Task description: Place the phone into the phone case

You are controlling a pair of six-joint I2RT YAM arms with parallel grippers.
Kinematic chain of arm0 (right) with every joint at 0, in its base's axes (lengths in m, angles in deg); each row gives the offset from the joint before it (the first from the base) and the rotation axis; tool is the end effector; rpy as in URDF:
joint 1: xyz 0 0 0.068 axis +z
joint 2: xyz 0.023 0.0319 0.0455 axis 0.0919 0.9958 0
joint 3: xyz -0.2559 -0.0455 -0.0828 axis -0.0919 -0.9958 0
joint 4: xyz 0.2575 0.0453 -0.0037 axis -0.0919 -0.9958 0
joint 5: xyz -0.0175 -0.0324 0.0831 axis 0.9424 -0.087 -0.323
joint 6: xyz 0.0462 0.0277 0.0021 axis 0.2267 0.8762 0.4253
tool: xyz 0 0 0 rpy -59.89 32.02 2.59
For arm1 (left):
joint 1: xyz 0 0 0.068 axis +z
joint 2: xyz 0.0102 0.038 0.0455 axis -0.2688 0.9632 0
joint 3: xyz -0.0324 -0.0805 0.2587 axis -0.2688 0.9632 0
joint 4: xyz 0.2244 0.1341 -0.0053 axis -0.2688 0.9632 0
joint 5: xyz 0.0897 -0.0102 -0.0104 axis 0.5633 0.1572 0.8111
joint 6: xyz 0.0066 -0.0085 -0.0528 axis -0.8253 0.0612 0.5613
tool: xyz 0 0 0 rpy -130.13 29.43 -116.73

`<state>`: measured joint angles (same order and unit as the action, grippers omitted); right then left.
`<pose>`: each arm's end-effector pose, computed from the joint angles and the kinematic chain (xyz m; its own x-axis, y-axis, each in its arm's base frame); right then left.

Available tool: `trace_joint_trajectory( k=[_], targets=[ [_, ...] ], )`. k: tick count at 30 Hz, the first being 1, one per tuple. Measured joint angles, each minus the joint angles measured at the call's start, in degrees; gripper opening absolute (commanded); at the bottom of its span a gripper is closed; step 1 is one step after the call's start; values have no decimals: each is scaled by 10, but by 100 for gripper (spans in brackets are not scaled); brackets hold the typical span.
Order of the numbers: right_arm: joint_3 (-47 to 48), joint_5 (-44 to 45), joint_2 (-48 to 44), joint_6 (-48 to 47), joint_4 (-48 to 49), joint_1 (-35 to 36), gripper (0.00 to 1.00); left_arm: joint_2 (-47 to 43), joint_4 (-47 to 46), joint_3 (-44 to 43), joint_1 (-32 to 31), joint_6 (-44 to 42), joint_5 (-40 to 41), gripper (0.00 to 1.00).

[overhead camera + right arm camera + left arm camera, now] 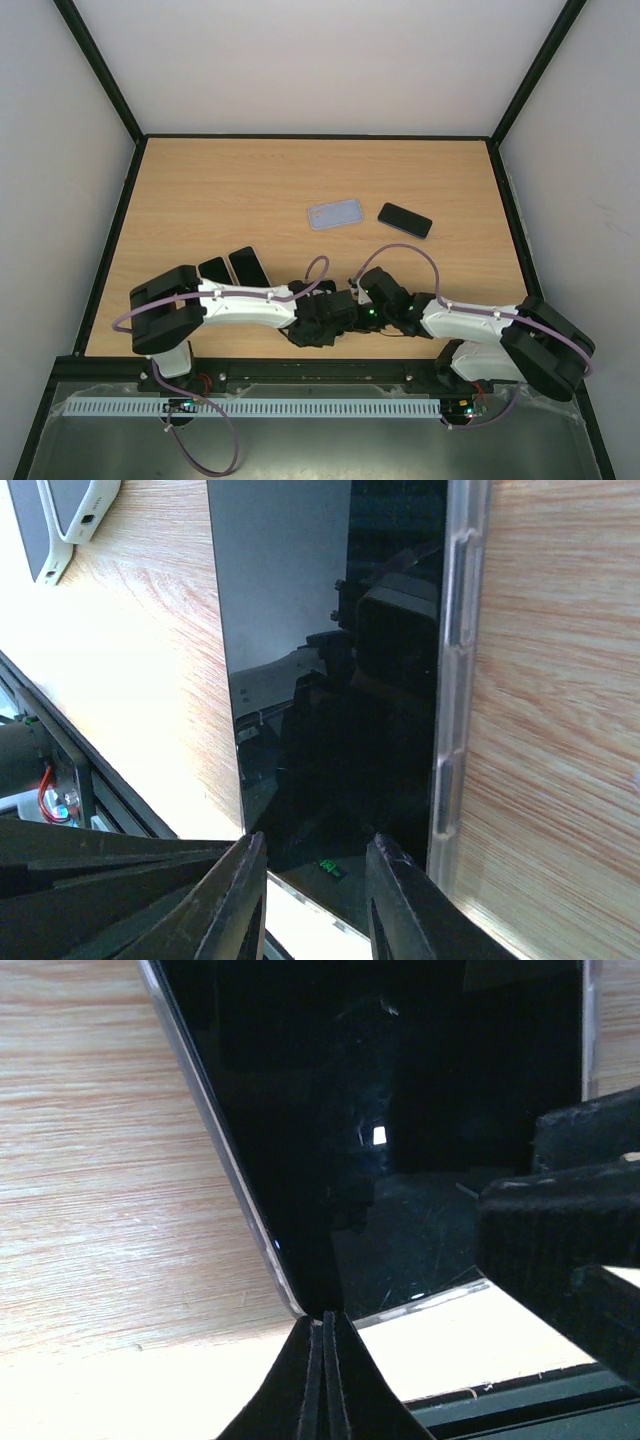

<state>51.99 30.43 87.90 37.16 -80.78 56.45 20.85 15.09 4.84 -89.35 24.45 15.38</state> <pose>0.1122 0.1703 0.1359 -0.9793 -0.1595 -0.1245 -0.1951 0.5804 0.7906 0.0870 -0.3008 0.1534 -0.9900 0.1177 -0.0779 0.1322 0.9667 -0.2192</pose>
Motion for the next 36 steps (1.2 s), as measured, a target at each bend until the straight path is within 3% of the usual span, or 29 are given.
trace_joint_trajectory(
  k=[4, 11, 17, 24, 36],
  targets=[
    [0, 0, 2, 0, 3, 2, 29, 3, 2, -5, 0, -7, -8, 5],
    [2, 25, -21, -9, -28, 2, 29, -14, -2, 0, 13, -14, -9, 21],
    [38, 69, -50, -42, -92, -8, 29, -64, 6, 14, 80, -39, 9, 28],
    [61, 73, -30, -72, -108, -48, 29, -85, -14, 14, 172, -104, 13, 28],
    [89, 44, 58, -94, -102, -69, 29, -13, -70, -5, 238, -194, -16, 15]
  ],
)
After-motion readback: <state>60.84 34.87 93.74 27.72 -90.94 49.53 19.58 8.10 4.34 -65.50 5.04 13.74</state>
